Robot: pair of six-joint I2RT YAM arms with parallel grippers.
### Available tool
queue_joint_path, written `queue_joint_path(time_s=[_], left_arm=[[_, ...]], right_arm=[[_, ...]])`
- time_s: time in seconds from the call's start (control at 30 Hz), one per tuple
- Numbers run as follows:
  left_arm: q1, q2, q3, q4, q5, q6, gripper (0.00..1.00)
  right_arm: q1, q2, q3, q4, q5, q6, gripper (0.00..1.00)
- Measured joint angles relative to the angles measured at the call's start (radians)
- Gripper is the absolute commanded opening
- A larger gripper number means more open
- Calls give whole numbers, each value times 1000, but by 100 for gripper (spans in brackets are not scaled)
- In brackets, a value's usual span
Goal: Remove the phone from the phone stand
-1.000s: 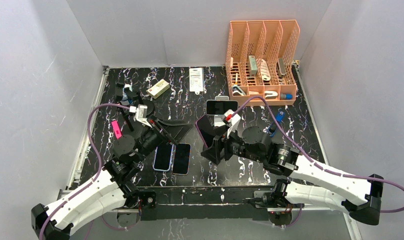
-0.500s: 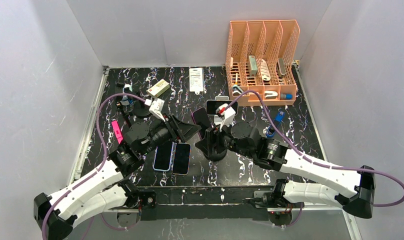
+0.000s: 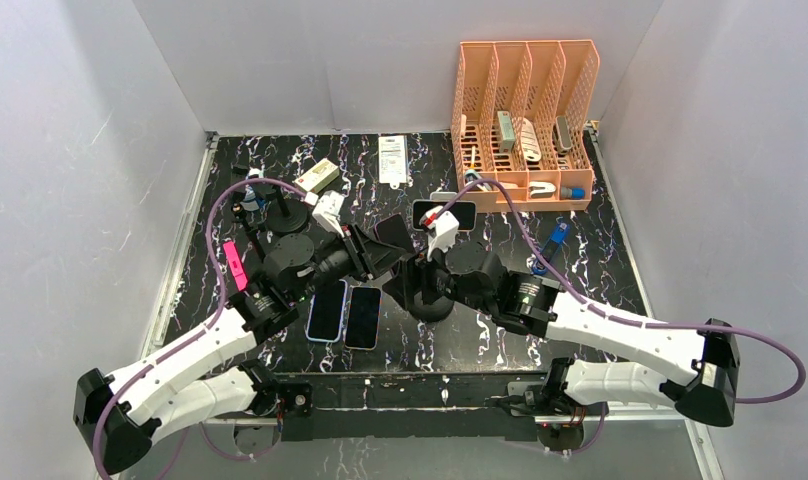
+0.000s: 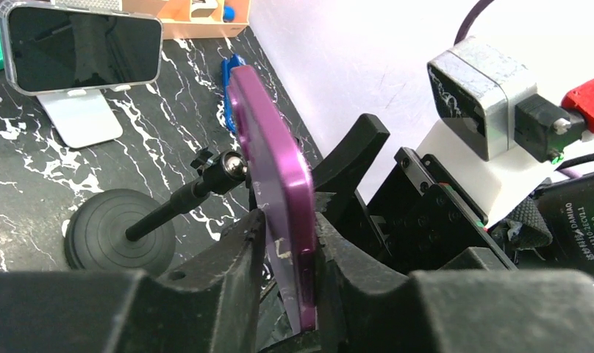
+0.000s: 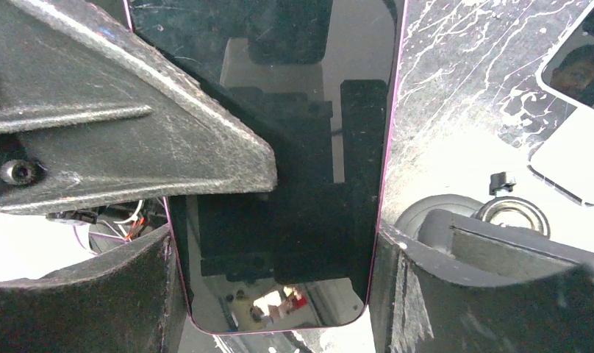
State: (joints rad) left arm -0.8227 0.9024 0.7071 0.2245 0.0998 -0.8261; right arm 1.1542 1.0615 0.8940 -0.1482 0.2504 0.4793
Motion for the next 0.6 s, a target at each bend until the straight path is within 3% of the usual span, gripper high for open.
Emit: queue_joint_path(time_s=[0.1,0.13,0.23,0.3,0.33,0.6], left_arm=[[-2,4,1,-1,0,5,1],[-2,4,1,-9,-9,7,0],[-4,5,1,-39,-31,10,0],[-4,-1,1,-47,-39,14,0],[-5,-9,1,-52,-43,16,0],[-9,-118,1,-174,-113,91,0]], right_arm=[[1,23,10,-3,10,-7,3],[2,31,13,-6,16,-16,11],[3,43,15,-13,20,-34,55],[3,40,15,-13,4,-39,78],[3,38,15,-12,-3,-41,96],[4,-52,49,-34,-116,-58,99]])
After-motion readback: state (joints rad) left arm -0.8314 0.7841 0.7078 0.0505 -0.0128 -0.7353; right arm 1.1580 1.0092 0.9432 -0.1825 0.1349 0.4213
